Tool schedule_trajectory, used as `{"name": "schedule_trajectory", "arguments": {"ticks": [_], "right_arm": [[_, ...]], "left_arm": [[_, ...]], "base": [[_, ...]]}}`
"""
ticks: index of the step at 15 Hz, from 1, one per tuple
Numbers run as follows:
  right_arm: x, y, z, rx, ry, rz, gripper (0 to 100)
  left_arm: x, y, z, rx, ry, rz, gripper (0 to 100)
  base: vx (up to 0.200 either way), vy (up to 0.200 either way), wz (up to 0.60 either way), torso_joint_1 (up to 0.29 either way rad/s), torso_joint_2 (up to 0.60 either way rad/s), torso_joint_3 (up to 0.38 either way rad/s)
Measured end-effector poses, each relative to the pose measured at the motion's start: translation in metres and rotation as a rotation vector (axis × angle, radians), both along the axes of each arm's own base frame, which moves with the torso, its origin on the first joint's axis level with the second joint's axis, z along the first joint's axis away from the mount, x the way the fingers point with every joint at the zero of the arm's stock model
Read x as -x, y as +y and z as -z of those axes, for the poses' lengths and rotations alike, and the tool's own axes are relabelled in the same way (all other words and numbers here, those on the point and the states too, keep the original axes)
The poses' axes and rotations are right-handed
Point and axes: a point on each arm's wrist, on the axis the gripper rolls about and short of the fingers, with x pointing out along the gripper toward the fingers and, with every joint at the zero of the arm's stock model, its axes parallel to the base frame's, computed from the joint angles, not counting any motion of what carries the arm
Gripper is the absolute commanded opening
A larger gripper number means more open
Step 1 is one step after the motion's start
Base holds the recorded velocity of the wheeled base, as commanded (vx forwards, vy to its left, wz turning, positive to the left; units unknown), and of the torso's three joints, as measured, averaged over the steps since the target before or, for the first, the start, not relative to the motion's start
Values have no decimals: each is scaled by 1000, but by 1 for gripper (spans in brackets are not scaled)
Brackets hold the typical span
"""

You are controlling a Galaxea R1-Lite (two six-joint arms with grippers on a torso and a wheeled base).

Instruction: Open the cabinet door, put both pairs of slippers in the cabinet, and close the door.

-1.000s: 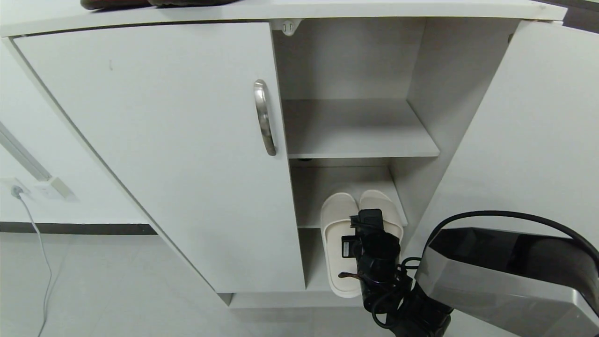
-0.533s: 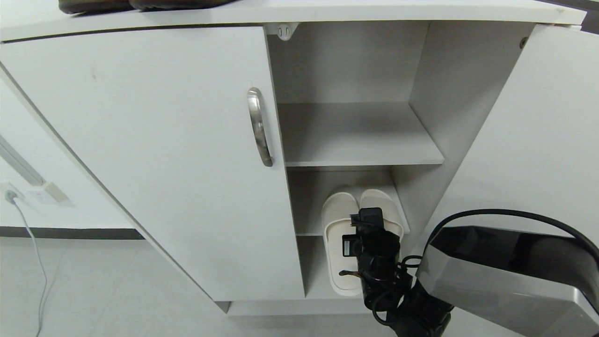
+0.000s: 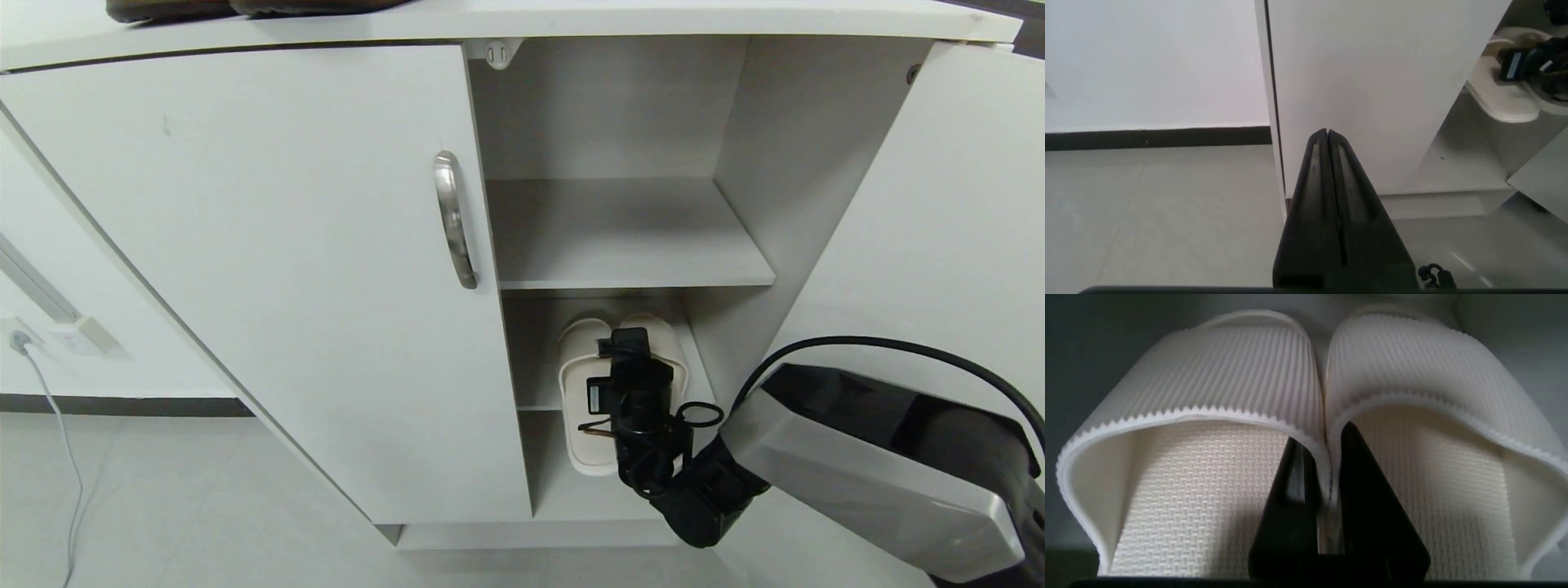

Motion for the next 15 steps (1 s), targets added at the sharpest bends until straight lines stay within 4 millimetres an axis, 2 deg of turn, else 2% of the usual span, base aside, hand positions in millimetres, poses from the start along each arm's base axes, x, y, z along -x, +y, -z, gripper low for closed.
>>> {"name": "schedule_trajectory", "arguments": {"ticks": [4, 10, 15], "right_arm": [[-25, 3, -8, -32, 42, -3, 0], [-58, 4, -35, -70, 23, 1, 0], [-76, 0, -31, -73, 13, 25, 0]], "left_arm": [[0, 0, 0, 3, 0, -18, 0], [0, 0, 0, 9, -1, -21, 0], [0, 0, 0, 9, -1, -21, 0]], "base": [[0, 0, 0, 0, 0, 0], [0, 0, 0, 0, 0, 0], [0, 0, 0, 0, 0, 0]]}}
